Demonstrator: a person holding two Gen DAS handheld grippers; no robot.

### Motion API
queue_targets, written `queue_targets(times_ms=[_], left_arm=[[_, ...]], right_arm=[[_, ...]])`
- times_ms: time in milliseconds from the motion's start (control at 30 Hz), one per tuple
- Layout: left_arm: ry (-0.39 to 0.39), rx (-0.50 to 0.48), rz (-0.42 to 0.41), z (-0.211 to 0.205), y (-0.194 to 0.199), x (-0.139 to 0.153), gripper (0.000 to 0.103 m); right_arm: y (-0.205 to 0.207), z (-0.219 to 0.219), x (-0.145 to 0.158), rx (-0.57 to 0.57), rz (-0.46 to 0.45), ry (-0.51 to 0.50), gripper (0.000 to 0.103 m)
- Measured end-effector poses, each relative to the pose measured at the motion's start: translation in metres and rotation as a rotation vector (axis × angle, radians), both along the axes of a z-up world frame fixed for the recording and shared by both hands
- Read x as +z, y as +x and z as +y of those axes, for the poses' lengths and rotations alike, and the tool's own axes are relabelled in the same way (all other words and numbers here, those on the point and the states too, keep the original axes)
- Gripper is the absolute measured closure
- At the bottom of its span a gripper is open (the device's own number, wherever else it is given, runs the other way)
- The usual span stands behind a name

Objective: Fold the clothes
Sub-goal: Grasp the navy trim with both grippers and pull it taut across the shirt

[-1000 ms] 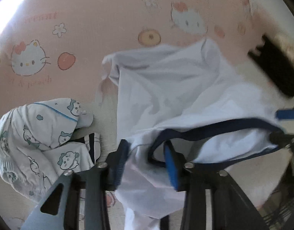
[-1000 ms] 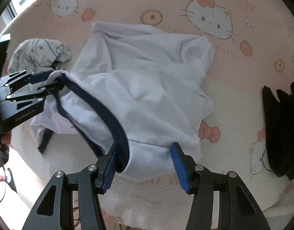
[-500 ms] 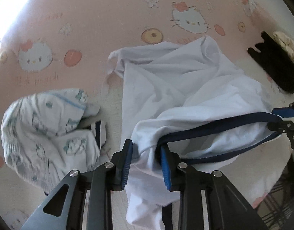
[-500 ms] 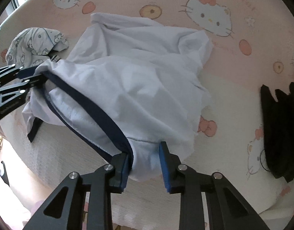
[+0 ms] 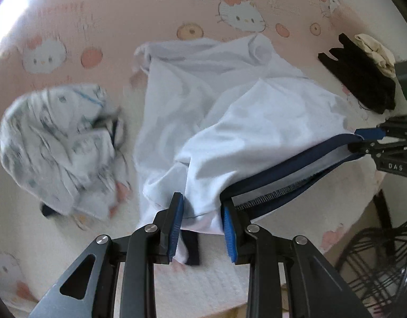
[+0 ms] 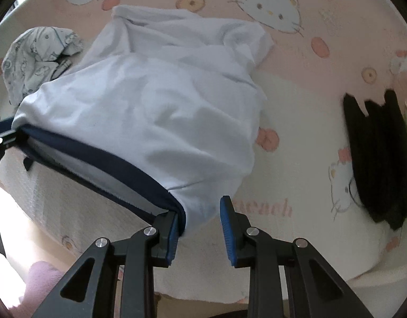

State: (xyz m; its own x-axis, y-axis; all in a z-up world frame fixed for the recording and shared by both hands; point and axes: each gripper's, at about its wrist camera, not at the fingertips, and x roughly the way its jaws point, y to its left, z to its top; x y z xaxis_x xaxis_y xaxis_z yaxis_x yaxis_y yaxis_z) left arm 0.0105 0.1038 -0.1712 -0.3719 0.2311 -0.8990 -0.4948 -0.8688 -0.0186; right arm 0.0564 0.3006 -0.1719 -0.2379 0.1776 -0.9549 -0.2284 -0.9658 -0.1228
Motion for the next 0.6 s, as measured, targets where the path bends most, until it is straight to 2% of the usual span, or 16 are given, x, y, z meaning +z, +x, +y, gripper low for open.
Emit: queue_targets(times_ms=[300, 600], left_arm=[[-0.033, -0.045, -0.024, 0.001, 0.019, -0.014, 0.077], [-0.052, -0.016, -0.058, -0.008, 0.024, -0.032, 0.077]], right_arm=[[0.028, -0.003, -0.018, 0.012, -0.009, -0.05, 0.076], [0.029, -0.014, -0.031, 0.023, -0.02, -0.081, 0.076]])
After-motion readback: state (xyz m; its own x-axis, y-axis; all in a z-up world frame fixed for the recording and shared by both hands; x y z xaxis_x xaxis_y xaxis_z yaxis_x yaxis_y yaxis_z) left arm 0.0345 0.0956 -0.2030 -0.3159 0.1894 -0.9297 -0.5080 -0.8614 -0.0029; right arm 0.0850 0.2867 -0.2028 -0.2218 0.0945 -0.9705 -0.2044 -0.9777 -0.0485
